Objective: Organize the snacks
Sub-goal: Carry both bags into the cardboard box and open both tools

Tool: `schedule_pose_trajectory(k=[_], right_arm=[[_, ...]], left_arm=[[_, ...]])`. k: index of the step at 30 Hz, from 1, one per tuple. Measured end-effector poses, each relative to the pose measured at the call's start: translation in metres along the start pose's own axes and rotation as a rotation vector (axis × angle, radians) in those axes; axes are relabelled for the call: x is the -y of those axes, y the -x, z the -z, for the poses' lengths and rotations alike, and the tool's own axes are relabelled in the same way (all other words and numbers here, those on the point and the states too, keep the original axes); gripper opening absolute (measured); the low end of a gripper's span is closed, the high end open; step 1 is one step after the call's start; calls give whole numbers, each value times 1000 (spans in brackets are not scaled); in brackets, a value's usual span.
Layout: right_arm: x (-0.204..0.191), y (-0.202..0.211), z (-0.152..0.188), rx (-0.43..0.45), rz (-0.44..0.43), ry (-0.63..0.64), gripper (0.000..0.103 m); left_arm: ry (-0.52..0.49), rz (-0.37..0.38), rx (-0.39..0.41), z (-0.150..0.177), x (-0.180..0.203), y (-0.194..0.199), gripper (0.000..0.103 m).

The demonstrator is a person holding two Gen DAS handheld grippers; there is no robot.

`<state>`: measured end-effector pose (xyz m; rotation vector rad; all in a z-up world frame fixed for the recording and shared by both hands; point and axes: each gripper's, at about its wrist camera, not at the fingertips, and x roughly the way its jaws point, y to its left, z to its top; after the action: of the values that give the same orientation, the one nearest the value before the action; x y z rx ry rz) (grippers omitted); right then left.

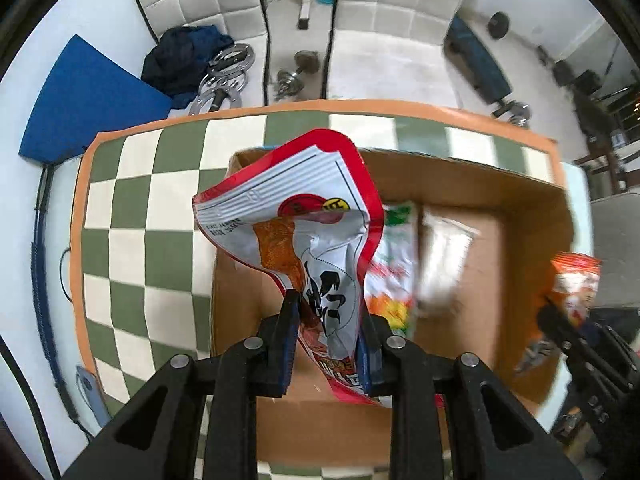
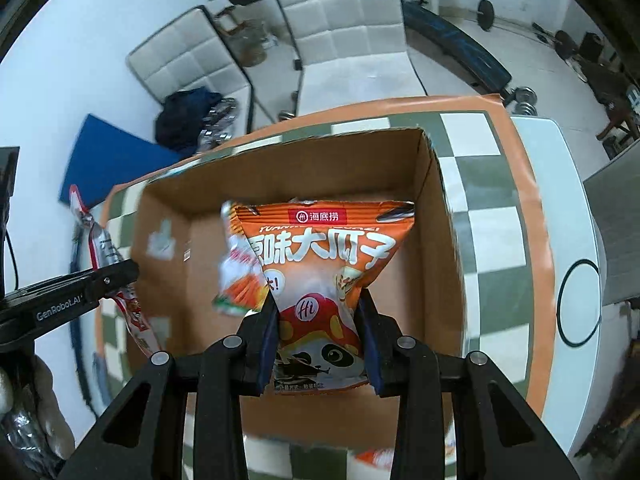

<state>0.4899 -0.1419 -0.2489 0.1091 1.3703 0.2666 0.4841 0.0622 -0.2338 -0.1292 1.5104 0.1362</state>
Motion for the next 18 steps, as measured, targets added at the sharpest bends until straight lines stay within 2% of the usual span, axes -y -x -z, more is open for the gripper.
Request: schedule_pose_trajectory(k=[5, 11, 13, 15, 16, 17, 18], right_arm=[[5, -40, -24, -43, 55, 2, 39], [10, -71, -40, -85, 95, -3, 39], [10, -77, -44, -101, 100, -1, 41], [8, -77, -47, -104, 109, 5, 56], [7, -77, -49, -102, 109, 9, 75], [5, -76, -49, -101, 109, 15, 84], [4, -75, -50, -103, 109, 19, 84]], left_arm=[[-18, -68, -41, -24, 1, -31, 22], [-66, -93, -101, -41, 8, -53, 24], [-54, -71, -91, -45, 8, -51, 34], [-38, -48, -71, -47, 7, -47, 37], [-35, -38, -68, -47, 8, -45, 39], [-32, -24, -67, -48, 8, -43, 43], [-32, -19, -64, -48, 8, -42, 57]])
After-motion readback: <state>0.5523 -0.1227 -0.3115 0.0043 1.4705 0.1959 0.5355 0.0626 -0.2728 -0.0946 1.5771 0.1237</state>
